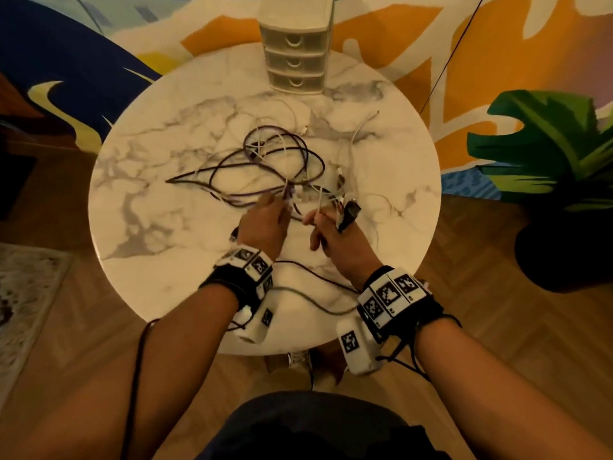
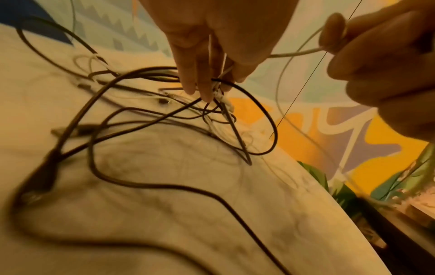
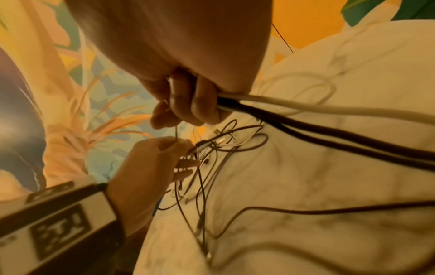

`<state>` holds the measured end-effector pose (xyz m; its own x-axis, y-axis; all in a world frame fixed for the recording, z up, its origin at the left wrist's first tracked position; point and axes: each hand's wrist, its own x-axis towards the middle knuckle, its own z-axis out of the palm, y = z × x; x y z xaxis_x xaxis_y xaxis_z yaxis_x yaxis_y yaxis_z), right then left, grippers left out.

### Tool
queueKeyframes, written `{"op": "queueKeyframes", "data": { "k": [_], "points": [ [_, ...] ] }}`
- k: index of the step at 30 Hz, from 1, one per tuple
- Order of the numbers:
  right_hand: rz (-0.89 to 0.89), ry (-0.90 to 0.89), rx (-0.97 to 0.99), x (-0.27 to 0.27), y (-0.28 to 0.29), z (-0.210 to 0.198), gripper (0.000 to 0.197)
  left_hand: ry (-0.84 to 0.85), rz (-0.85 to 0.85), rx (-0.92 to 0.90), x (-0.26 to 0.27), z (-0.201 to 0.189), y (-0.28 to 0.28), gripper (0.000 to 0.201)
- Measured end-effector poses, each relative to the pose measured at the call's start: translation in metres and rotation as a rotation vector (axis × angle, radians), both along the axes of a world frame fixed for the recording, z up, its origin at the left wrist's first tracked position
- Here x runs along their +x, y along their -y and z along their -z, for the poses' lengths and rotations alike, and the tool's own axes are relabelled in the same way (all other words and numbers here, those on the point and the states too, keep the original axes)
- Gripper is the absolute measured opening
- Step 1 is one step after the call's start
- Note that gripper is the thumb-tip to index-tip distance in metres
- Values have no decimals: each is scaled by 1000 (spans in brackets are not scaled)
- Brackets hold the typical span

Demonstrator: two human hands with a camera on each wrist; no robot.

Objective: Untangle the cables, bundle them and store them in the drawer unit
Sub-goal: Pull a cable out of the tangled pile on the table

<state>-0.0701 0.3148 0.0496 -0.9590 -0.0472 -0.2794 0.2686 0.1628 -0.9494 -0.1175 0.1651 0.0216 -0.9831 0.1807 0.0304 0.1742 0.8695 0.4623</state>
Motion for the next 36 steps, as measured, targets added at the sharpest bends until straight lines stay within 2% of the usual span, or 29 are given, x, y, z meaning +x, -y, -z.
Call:
{"op": "queueKeyframes", "data": {
  "k": [2, 4, 10, 17, 21, 26, 28, 30, 32, 34, 36],
  "points": [
    [25, -54, -38, -9, 1, -7, 28, -120, 4, 32, -18, -8, 2, 21],
    [30, -56, -45, -14, 6, -8, 27, -157, -15, 38, -22, -3, 7, 19],
    [10, 97, -46, 5, 16, 19, 28, 79, -98, -142, 0, 35, 43, 21],
    [195, 0, -271, -1, -4, -31, 30, 175, -263, -308, -14, 32, 107, 23],
    [282, 79, -282, 5, -18, -23, 30, 237, -178, -287, -11, 35, 117, 23],
    [392, 77, -301, 13, -27, -22, 32, 38, 32, -152, 0, 24, 90, 19],
    [437, 24, -313, 10, -34, -32, 34, 47, 68, -59, 3, 21, 80, 20],
    [494, -37, -286, 6, -44, -40, 35, 90, -49, 35, -1, 16, 77, 19],
    [574, -103, -186, 6, -57, -42, 40, 106, -299, 177, -10, 11, 82, 22],
    [634, -162, 4, 14, -68, -39, 47, 135, -562, 419, -18, 5, 87, 29],
    [623, -143, 188, 33, -75, -32, 54, 162, -647, 555, -17, 4, 87, 32]
  ]
}}
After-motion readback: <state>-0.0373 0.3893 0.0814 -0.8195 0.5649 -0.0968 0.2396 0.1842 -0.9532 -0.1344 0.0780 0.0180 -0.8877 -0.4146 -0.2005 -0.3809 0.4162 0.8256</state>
